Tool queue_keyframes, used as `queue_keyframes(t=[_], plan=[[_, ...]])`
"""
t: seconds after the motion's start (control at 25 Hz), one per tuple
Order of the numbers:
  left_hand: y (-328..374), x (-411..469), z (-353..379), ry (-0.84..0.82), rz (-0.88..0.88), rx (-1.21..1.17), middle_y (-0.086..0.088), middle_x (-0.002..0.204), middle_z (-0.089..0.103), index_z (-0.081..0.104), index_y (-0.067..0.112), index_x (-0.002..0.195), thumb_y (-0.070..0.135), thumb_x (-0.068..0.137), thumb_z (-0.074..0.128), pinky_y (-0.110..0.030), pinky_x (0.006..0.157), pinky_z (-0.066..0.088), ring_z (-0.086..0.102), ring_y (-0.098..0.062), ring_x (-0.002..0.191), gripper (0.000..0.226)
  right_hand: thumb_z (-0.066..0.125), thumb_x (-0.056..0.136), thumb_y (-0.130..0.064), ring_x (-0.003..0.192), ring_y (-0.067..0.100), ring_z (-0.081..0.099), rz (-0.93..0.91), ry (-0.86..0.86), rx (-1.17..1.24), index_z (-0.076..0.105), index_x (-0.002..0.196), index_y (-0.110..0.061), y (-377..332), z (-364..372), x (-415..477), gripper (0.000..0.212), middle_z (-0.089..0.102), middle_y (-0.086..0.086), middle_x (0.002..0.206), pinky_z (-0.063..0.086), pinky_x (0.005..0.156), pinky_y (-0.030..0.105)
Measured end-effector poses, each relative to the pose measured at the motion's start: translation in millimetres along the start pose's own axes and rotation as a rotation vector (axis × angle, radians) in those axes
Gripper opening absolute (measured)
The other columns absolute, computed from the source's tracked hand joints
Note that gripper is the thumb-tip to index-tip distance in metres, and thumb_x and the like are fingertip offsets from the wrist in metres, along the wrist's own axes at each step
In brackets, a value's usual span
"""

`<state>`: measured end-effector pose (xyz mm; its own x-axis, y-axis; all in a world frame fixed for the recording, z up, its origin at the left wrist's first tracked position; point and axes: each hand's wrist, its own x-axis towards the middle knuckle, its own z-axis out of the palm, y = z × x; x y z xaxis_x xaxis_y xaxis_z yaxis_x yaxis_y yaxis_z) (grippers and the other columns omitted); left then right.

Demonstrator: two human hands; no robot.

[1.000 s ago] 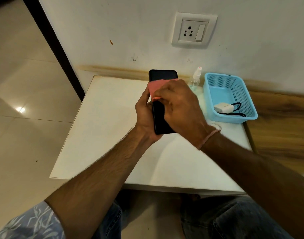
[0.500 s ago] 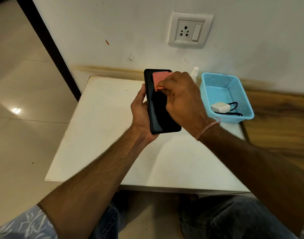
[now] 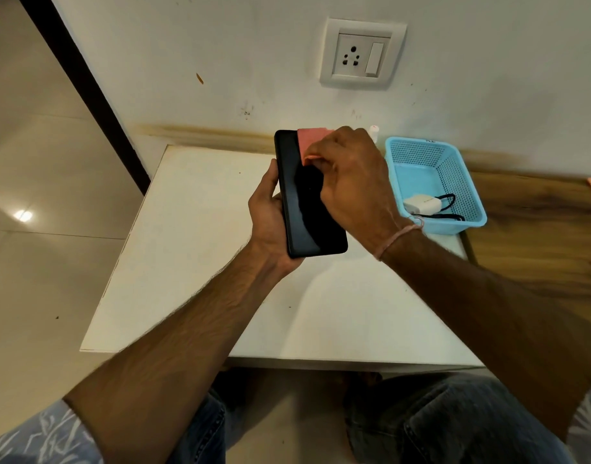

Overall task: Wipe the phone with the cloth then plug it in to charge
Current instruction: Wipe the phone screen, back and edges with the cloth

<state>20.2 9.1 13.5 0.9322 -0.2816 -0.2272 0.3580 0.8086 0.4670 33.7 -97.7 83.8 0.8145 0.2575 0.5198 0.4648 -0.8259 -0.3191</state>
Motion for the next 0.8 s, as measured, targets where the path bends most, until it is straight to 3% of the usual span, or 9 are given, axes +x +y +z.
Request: queue_keyframes(t=[0.2,0.28,0.4,0.52,0.72,0.8], plan=[[-2.7,-1.0,-5.3,-0.083,0.084,-0.024,-0.005,0.087,0.062,0.066,0.013,0.093,0.036,0.100,0.040,-0.034,0.091,0.043,0.059,-0.021,0.092,0.035,0.066,0.077,0.006,0.101,0.035,0.060,-0.236,-0.117,0.092,0.071,0.099,0.001,-31.8,13.7,-34.2,0.023,0.067,0.017,0.102,0.052,0.087,0.044],[-2.9,-0.2,-4.4,-0.074,0.062,-0.037,-0.007,0.092,0.067,0.070,0.011,0.098,0.038,0.099,0.046,-0.033,0.087,0.050,0.065,-0.023,0.092,0.036,0.063,0.082,0.000,0.103,0.032,0.058,-0.267,-0.123,0.062,0.071,0.101,-0.004,-19.4,4.8,-20.2,0.020,0.067,0.014,0.105,0.051,0.088,0.039],[-2.5,1.9,-4.0,-0.095,-0.004,0.004,-0.010,0.093,0.074,0.077,0.013,0.099,0.055,0.096,0.049,-0.037,0.082,0.056,0.070,-0.027,0.084,0.050,0.057,0.090,-0.012,0.100,0.029,0.054,-0.058,-0.051,-0.022,0.072,0.101,-0.010,6.4,-7.0,16.5,0.019,0.065,0.012,0.102,0.039,0.084,0.025],[-2.5,3.7,-3.8,-0.077,-0.006,0.019,-0.010,0.093,0.075,0.078,0.015,0.101,0.059,0.095,0.048,-0.039,0.083,0.056,0.071,-0.028,0.083,0.053,0.053,0.092,-0.015,0.101,0.027,0.052,0.051,-0.011,-0.068,0.071,0.104,-0.010,8.1,-0.9,26.4,0.021,0.064,0.012,0.104,0.034,0.084,0.022],[-4.3,4.2,-8.3,-0.051,0.047,-0.114,-0.011,0.095,0.074,0.080,0.008,0.095,0.041,0.098,0.050,-0.033,0.080,0.057,0.073,-0.025,0.092,0.044,0.058,0.087,-0.004,0.105,0.029,0.057,-0.235,-0.077,0.043,0.070,0.103,-0.008,-24.3,11.6,-3.4,0.021,0.067,0.010,0.107,0.048,0.090,0.036],[-3.7,2.9,-5.6,-0.058,0.035,-0.094,-0.011,0.096,0.074,0.078,0.009,0.095,0.042,0.097,0.052,-0.035,0.081,0.058,0.073,-0.026,0.091,0.042,0.058,0.088,-0.008,0.100,0.028,0.056,-0.266,-0.101,0.012,0.071,0.101,-0.009,-17.9,6.2,6.3,0.018,0.066,0.009,0.102,0.048,0.085,0.035]])
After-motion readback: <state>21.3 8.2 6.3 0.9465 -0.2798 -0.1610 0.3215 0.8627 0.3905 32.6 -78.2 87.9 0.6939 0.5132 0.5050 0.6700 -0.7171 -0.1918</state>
